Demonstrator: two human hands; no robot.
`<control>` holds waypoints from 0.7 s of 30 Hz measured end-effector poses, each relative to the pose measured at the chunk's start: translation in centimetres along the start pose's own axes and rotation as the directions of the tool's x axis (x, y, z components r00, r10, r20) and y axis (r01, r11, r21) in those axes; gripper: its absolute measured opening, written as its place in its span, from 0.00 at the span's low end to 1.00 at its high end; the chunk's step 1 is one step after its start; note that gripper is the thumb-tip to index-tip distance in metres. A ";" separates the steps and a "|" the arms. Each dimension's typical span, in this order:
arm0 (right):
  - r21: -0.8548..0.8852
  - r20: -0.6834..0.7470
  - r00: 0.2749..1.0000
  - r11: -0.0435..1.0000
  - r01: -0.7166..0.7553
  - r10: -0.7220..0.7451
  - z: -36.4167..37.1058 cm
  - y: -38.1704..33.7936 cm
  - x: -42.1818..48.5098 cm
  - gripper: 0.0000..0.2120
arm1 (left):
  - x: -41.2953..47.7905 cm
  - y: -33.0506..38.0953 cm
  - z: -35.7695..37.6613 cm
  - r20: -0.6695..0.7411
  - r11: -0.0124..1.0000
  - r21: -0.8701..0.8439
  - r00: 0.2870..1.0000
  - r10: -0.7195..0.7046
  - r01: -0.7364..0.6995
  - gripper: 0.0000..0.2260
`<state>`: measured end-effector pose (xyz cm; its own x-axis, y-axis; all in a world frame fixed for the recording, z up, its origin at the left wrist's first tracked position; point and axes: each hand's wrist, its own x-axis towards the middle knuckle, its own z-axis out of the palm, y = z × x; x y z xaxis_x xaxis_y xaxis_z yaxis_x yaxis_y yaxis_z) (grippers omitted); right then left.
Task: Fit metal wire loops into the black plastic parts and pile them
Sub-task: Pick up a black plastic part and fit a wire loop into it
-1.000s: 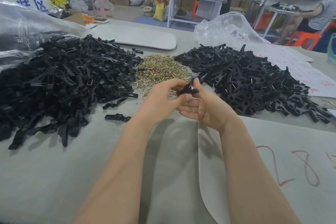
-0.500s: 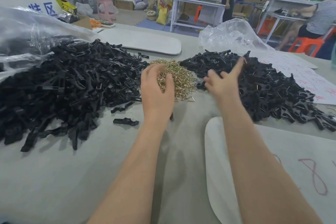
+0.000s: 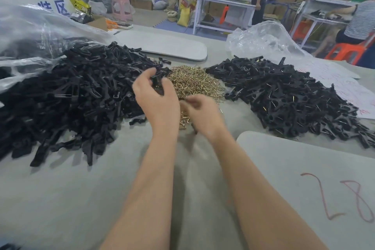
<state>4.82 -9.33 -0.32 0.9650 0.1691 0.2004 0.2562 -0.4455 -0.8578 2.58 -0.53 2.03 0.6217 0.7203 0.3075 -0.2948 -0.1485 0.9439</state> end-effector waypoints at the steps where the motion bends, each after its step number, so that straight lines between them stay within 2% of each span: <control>1: 0.088 -0.070 0.996 0.995 -0.047 0.054 -1.3 0.0 0.2 0.08 | -0.1 -0.5 0.3 0.095 0.995 0.055 0.991 -0.091 0.086 0.12; 2: 0.169 -0.132 0.988 0.984 -0.062 0.085 -2.5 0.3 0.4 0.09 | -0.2 -1.0 0.6 0.227 0.981 0.101 0.956 -0.187 0.167 0.13; 3: 0.188 -0.159 0.984 0.981 -0.051 0.081 -3.4 0.5 0.4 0.10 | -0.5 -1.3 0.9 0.367 0.962 0.116 0.890 -0.271 0.245 0.12; 4: 0.183 -0.146 0.986 0.982 -0.055 0.083 -3.7 0.4 0.2 0.10 | -0.9 -1.3 1.1 0.482 0.942 0.101 0.813 -0.327 0.319 0.11; 5: 0.143 -0.123 0.990 0.988 -0.054 0.072 -3.7 0.6 0.1 0.10 | -1.3 -1.3 1.3 0.546 0.931 0.083 0.765 -0.342 0.357 0.08; 6: 0.157 -0.097 0.992 0.986 -0.059 0.075 -3.6 0.5 -0.1 0.09 | -1.4 -1.3 1.4 0.561 0.932 0.079 0.757 -0.334 0.353 0.05; 9: 0.243 -0.069 0.993 0.967 -0.074 0.094 -3.5 1.0 -0.3 0.08 | -1.0 -1.6 1.4 0.500 0.933 0.080 0.795 -0.343 0.351 0.05; 10: 0.156 -0.090 0.992 0.985 -0.075 0.090 -3.6 1.1 -0.4 0.06 | -0.8 -1.7 1.3 0.467 0.926 0.081 0.807 -0.362 0.369 0.03; 11: -0.020 -0.105 0.992 0.997 -0.080 0.077 -3.4 1.3 -0.5 0.07 | -0.7 -1.8 1.3 0.432 0.921 0.088 0.818 -0.379 0.380 0.01; 13: -0.381 -0.079 0.994 0.920 -0.095 0.070 -2.6 2.1 -1.0 0.12 | -0.6 -1.9 1.2 0.397 0.917 0.098 0.829 -0.393 0.387 0.01; 15: -0.505 -0.018 0.998 0.861 -0.065 0.065 -1.4 2.3 -1.7 0.12 | -0.7 -1.9 1.4 0.417 0.922 0.089 0.827 -0.377 0.376 0.02; 18: -0.452 -0.057 0.998 0.890 -0.061 0.040 -1.1 3.0 -1.7 0.06 | -0.8 -2.1 1.4 0.456 0.934 0.118 0.817 -0.353 0.337 0.03; 21: -0.151 -0.228 0.971 0.983 -0.108 0.072 -2.5 3.4 -1.3 0.03 | -0.8 -2.3 1.5 0.482 0.937 0.166 0.804 -0.349 0.307 0.02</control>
<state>4.62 -13.27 -2.31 0.9682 -0.0677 0.2408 0.1561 -0.5889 -0.7930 3.83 -1.78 -0.18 0.9524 0.3039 -0.0244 0.0352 -0.0301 0.9989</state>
